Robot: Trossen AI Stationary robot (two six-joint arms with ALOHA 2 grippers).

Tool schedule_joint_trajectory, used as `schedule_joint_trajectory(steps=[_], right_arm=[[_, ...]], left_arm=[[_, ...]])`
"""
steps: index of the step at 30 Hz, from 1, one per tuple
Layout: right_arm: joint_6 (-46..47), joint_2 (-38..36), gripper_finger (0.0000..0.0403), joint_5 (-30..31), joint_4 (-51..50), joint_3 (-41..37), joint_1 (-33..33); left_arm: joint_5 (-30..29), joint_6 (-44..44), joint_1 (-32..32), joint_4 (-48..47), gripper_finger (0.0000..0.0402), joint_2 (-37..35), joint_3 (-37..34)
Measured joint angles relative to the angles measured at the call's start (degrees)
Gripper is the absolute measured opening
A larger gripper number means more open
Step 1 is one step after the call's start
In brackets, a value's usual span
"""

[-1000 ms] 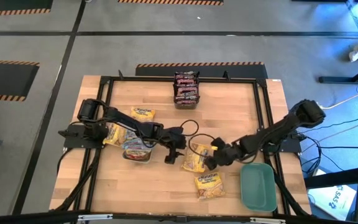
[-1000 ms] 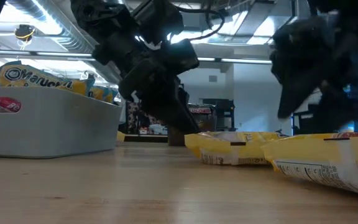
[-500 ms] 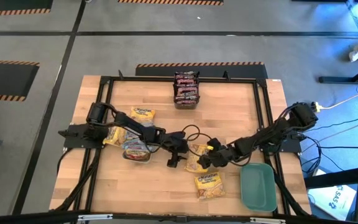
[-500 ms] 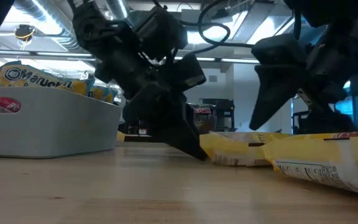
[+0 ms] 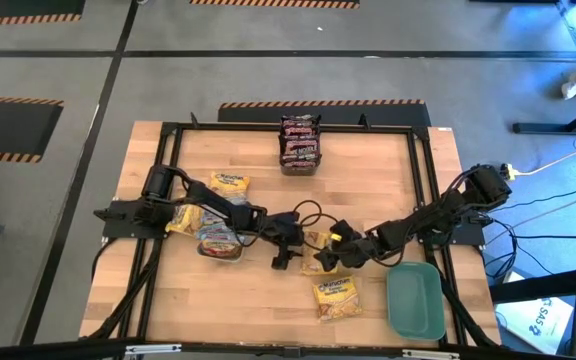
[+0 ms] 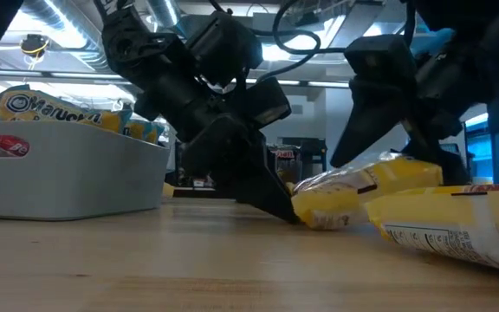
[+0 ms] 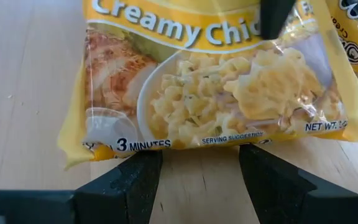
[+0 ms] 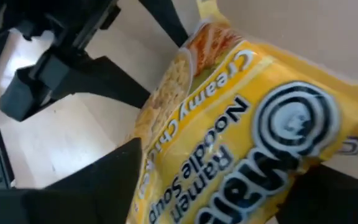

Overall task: Sort Maruchan noodles
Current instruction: Put the middle bottom yellow noodle pack into the green bin

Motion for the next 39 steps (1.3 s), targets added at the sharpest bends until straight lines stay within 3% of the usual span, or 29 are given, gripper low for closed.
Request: schedule_joint_trajectory(steps=[8,12,19,28,34,39], right_arm=[[-4.5,-0.3,0.0148,2.3,1.1,0.2,0.0],[-8.7,-1.9,0.0099,2.2,1.3,0.4,0.0],[-18.0,-9.0,0.0108,-1.8,-9.8,2.6,0.0],[-19.7,-21.2,0.0096,-18.2,-43.5,14.1,1.3],[-11.4,-25.8,0.0111,-24.3,-56.8,22.9,8.3],[-0.9,-25.9,0.0104,-26.1,-66.5,24.8,17.2]], left_arm=[[-1.8,1.0,0.0,-2.6,0.0213,-1.0,0.0],[-2.3,3.0,0.0,-7.3,0.0213,-3.1,0.0],[-5.4,4.6,0.1,-15.0,0.0213,-7.0,-0.2],[-5.1,4.5,0.3,-14.3,0.0213,-7.8,-0.1],[-4.9,3.1,0.3,-13.7,0.0213,-7.9,-0.1],[-4.9,3.0,0.3,-13.6,0.0213,-7.9,-0.1]])
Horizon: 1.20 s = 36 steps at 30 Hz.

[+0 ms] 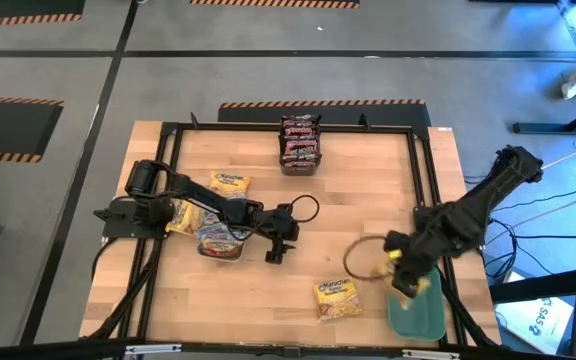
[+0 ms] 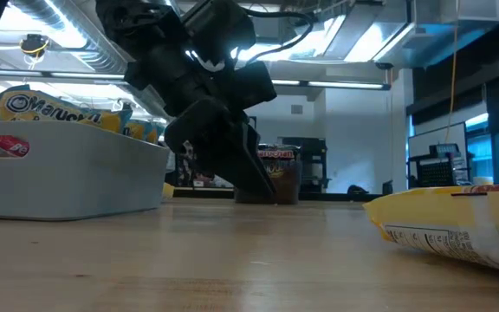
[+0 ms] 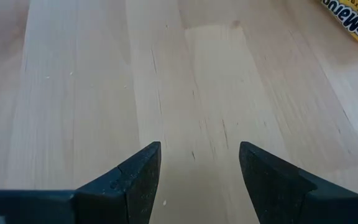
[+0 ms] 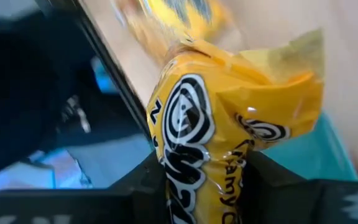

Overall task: Sort Maruchan noodles
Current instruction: Put the middle bottom yellow noodle pack into the green bin

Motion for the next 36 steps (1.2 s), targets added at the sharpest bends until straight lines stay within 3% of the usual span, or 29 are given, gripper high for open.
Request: schedule_joint_trajectory(steps=[4,10,20,31,36], right_arm=[[5.8,0.5,0.0103,-0.9,-6.0,0.0,6.2],[3.1,2.3,0.0108,0.1,-9.1,-3.1,11.7],[-7.7,6.9,0.011,0.2,-7.9,-10.6,12.0],[-6.0,9.9,0.0113,5.3,-4.4,-15.2,12.0],[-5.9,11.0,0.0159,6.1,-1.9,-16.9,12.0]], left_arm=[[0.0,0.0,0.0,0.2,0.0213,0.0,0.0],[0.1,0.0,0.0,0.2,0.0213,0.0,0.0],[0.2,-0.1,0.0,0.2,0.0213,0.0,0.0],[0.2,0.0,0.0,0.2,0.0213,-0.1,0.0],[0.2,0.0,-0.1,0.2,0.0213,-0.1,0.0]])
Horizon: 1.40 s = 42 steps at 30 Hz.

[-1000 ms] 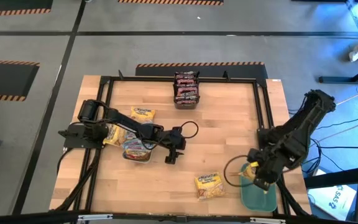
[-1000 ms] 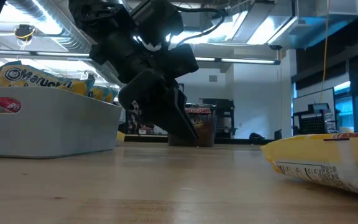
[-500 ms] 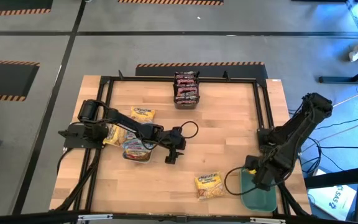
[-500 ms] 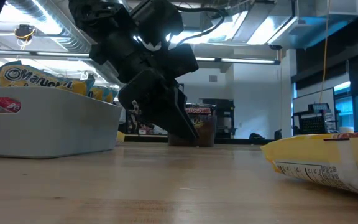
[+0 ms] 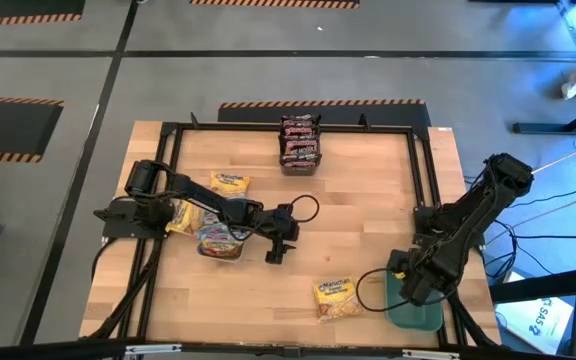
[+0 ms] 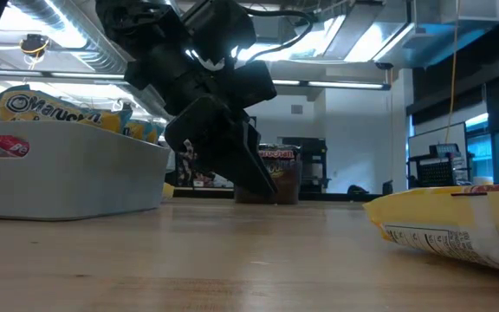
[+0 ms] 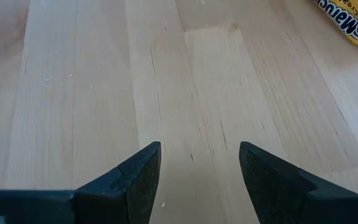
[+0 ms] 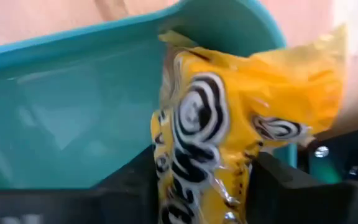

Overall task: Sort Maruchan noodles
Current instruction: Put the middle bottom yellow noodle pack into the green bin, then put the bottom yellow noodle pack into the green bin

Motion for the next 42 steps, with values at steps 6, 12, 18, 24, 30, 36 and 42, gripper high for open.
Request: schedule_joint_trajectory(steps=[6,12,18,24,30,36,42], right_arm=[[-0.2,0.3,0.0226,-0.6,-2.1,0.8,0.0],[-0.3,0.3,0.0241,-1.2,-7.8,6.3,0.0],[0.7,0.3,0.0241,-0.7,-11.6,13.0,0.0],[8.2,0.2,0.0241,7.6,-8.2,18.8,0.0],[3.8,3.4,0.0241,20.9,13.6,16.0,0.0],[-6.2,13.9,0.0241,19.2,28.1,15.0,-2.1],[-15.8,23.5,0.0241,17.1,41.7,15.1,-3.4]], left_arm=[[0.0,0.0,-0.3,0.0,0.0213,0.0,0.0],[0.1,0.0,-0.7,0.0,0.0213,0.0,0.0],[0.0,-0.6,-0.8,0.0,0.0213,0.0,0.0],[0.0,-3.1,-2.4,0.6,0.0213,0.0,0.0],[1.8,-9.3,-6.5,4.6,0.0213,0.0,0.0],[1.5,-13.8,-11.5,9.6,0.0213,0.0,0.0],[-1.7,-22.3,-13.2,15.2,0.0213,0.0,0.1]])
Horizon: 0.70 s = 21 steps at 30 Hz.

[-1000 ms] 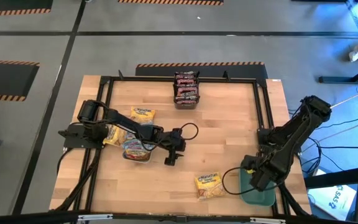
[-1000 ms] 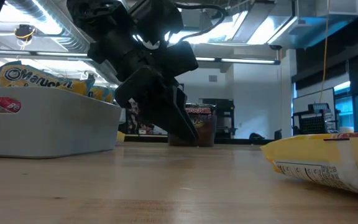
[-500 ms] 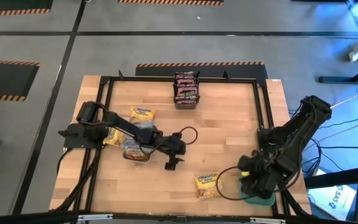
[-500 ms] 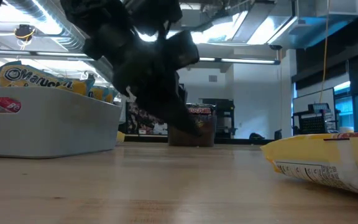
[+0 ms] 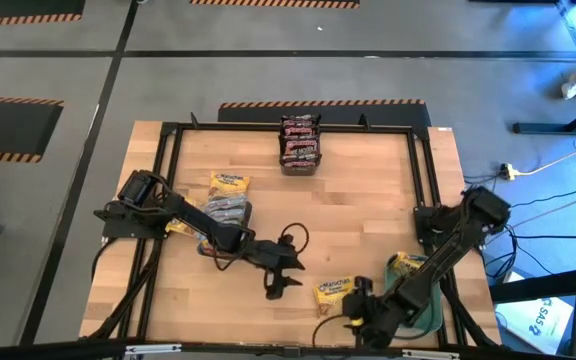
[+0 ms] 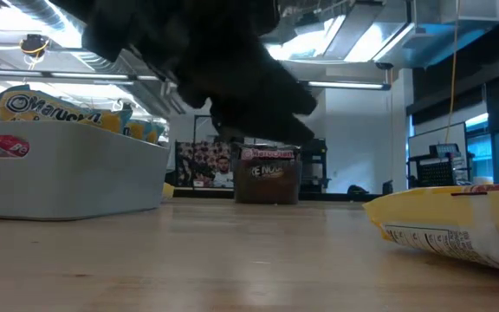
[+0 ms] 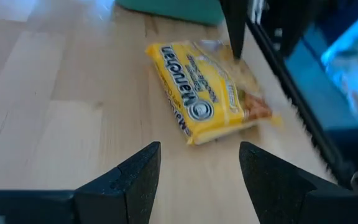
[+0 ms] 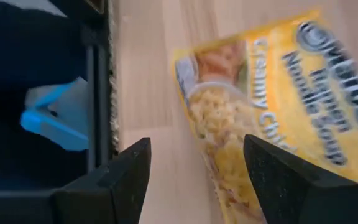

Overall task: Sort Maruchan noodles
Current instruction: Put the bottom yellow noodle pack into the green bin

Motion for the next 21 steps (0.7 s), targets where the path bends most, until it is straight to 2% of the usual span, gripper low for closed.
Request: schedule_joint_trajectory(steps=[7,11,21], right_arm=[[-3.1,4.8,0.0241,-0.4,4.4,0.3,0.1],[-8.1,5.8,0.0241,0.7,6.8,0.3,0.1],[-13.4,6.7,0.0241,5.5,7.1,0.1,0.1]], left_arm=[[1.6,-11.6,2.2,2.1,0.0213,0.1,0.0],[2.8,-16.5,3.9,2.5,0.0213,1.4,0.0],[10.6,-22.7,5.2,3.0,0.0226,7.9,7.6]])
